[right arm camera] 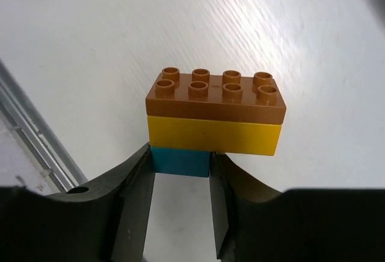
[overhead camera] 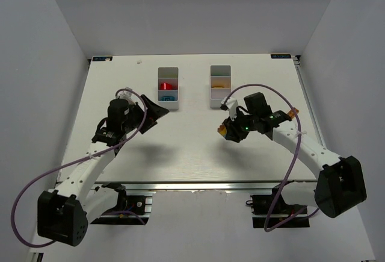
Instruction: Sort the legos into containers by color
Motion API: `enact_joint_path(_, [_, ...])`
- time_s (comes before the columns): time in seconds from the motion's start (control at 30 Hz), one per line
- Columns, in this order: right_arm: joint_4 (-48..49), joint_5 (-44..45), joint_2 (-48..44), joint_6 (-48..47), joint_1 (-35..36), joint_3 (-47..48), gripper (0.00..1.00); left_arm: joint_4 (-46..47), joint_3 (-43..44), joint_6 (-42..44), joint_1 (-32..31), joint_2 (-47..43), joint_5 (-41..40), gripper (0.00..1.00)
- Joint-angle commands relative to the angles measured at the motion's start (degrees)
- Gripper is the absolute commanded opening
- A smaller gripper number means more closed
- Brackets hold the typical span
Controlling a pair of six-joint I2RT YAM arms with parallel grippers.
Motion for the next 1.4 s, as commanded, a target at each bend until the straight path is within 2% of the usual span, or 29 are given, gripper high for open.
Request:
enact_joint_path(0.0, [3.24,-8.42,-0.05,-9.68,3.04,4.37,0.0,7.84,-1.86,-3.22,0.24,1.98,10.85,0.98])
enact_joint_path(0.1, [1.31,-12.2,2.67,-14.87,5.77,8.59,0.0,14.07,-2.31,-4.9,0.07,2.51,14.2,0.98])
enact_joint_path(0.17, [0.7,-14.31,3.9,-17.77,6.83,11.4,0.0,15.06,-2.13,-5.43,-0.11,3.29,15.78,0.98])
enact_joint_path(0.37, [-0.53,-13.26,9.09,-22.61,11.66,17.11,0.0,15.94,-1.43,-5.43,-2.13,4.35,16.66,0.98])
enact_joint_path(0.6, [-0.71,-12.82,13.83,-23.14,14.57,22.12,0.0,17.0,-1.34,-5.26,-5.47,6.02,16.05,0.97])
enact_joint_path(0.83, [-1.24,-13.08,16.13,-22.79,15.53,26.08,0.0,16.82,-0.2,-4.03,-9.07,9.18,13.77,0.92])
enact_joint_path(1.17, [-1.24,-12.82,17.27,-22.17,16.59,26.09,0.0,16.47,2.35,-2.97,-12.5,12.88,11.39,0.87])
enact_joint_path(1.33, [-1.06,-12.99,17.27,-21.56,16.59,25.56,0.0,14.54,3.4,-2.01,-13.03,14.02,10.6,0.8])
enact_joint_path(1.37, [-0.97,-12.99,17.27,-21.38,16.5,25.48,0.0,14.28,3.49,-1.83,-13.12,14.11,10.77,0.74])
